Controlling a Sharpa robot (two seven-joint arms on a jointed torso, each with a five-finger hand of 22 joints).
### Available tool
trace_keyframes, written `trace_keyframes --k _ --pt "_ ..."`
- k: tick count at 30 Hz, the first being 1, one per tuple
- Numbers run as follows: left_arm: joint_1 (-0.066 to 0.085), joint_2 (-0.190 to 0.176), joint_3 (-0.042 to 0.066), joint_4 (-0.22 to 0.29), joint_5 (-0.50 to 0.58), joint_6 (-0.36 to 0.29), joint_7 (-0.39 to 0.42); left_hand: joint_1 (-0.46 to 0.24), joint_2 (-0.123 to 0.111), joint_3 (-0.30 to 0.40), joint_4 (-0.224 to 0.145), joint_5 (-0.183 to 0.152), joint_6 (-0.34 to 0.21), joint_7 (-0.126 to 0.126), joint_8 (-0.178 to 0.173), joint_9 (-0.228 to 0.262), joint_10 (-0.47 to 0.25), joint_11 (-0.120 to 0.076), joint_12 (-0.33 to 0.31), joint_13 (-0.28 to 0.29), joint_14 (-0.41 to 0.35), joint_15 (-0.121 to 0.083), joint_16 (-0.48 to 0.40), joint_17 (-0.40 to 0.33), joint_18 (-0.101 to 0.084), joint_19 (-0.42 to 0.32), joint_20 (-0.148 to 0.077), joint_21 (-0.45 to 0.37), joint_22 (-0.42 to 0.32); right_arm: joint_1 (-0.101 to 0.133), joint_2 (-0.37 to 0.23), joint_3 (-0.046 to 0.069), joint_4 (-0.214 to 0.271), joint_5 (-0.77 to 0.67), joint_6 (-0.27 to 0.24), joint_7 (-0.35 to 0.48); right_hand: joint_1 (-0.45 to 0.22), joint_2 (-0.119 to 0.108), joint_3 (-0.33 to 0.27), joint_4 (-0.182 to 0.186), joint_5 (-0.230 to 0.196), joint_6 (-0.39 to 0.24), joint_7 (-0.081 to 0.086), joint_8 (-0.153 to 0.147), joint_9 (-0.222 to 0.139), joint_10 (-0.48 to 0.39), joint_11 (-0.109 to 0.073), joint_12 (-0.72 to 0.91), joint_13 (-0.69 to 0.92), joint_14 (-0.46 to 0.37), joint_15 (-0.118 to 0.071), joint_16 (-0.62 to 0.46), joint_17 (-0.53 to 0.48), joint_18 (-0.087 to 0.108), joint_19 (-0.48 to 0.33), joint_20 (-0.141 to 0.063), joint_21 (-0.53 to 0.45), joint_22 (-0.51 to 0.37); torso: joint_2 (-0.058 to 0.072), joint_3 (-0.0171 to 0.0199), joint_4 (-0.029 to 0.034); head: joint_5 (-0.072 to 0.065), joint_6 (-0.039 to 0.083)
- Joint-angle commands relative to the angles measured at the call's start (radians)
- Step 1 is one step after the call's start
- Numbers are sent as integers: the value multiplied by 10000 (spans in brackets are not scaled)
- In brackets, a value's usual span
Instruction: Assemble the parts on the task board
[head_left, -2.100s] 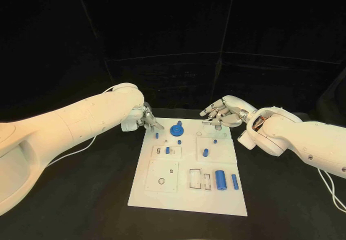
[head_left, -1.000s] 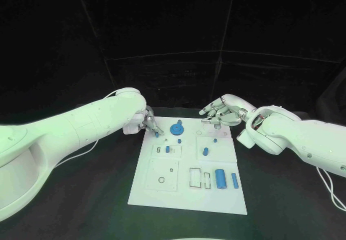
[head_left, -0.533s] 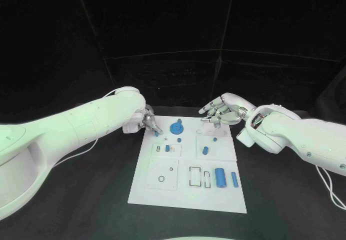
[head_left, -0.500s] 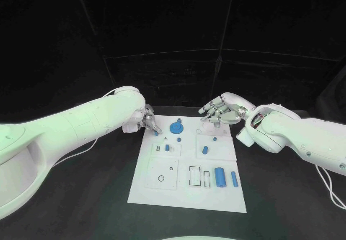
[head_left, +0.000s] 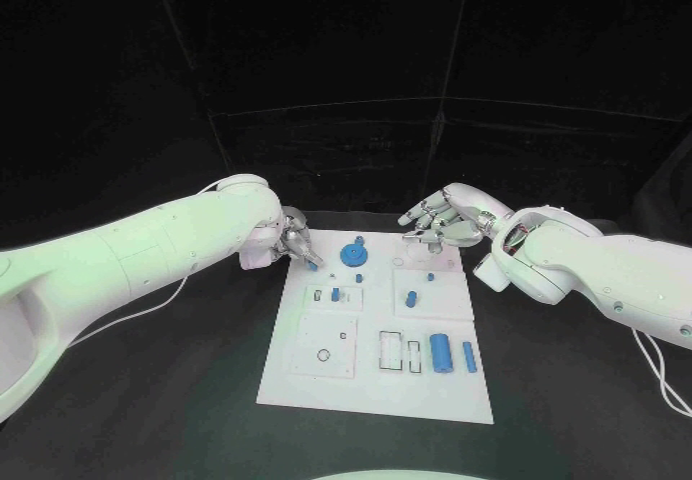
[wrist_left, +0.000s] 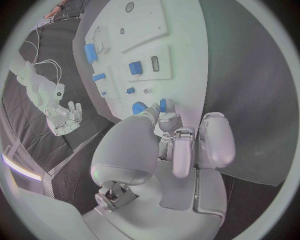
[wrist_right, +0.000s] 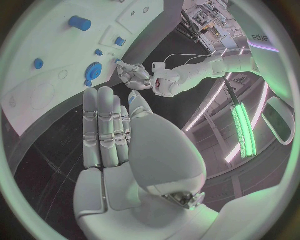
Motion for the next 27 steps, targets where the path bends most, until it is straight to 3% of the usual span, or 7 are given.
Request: trace_keyframes --k 1,6,13,23,27 --pt "25 -288 6 551 340 -966 260 -194 -293 1132 -820 71 -16 -71 399 337 115 -13 58 25 1036 -74 64 2634 -11 10 -54 55 15 20 -6 5 -3 -11 39 53 -39 29 25 32 62 -89 13 39 10 -49 -5 56 -11 -89 -10 -34 13 115 -24 57 -64 -12 -6 2 13 7 -1" --pt "20 -778 0 1417 373 -1580 301 -376 -527 1699 -875 72 -24 -82 488 401 168 -26 68 49 1036 -78 64 2634 -12 23 -61 55 38 20 -5 4 -35 -11 61 46 -43 25 21 36 62 -92 15 41 11 -55 -1 59 -15 -93 -8 -37 16 115 -25 59 -68 -14 -21 7 41 46 -16" --pt "-63 -1400 -28 2525 361 -2257 351 -614 -782 2325 -948 74 -24 -92 584 465 235 -36 84 74 1036 -85 64 2634 -20 50 -66 71 86 19 15 3 -91 -11 101 38 -43 25 21 36 62 -92 15 41 11 -55 -1 59 -15 -93 -8 -37 16 115 -25 59 -68 -14 -29 10 23 103 -38" --pt "-209 -1819 -382 3268 -349 -2387 210 -775 -952 2709 -1020 75 -20 -98 644 503 277 -41 90 85 1036 -88 64 2634 -20 60 -68 66 98 18 35 2 -137 -11 131 42 -43 25 21 36 62 -92 15 41 11 -55 -1 59 -15 -93 -8 -37 16 115 -25 59 -68 -14 -31 11 -5 143 -72" --pt "-278 -1886 -460 3420 -477 -2288 120 -776 -953 2710 -1020 75 -20 -98 644 503 277 -41 89 85 1036 -88 64 2634 -20 60 -68 65 98 17 42 1 -149 -11 138 45 -43 25 21 36 62 -92 15 41 11 -55 -1 59 -15 -93 -8 -37 16 115 -25 59 -68 -14 -25 11 -20 157 -89"
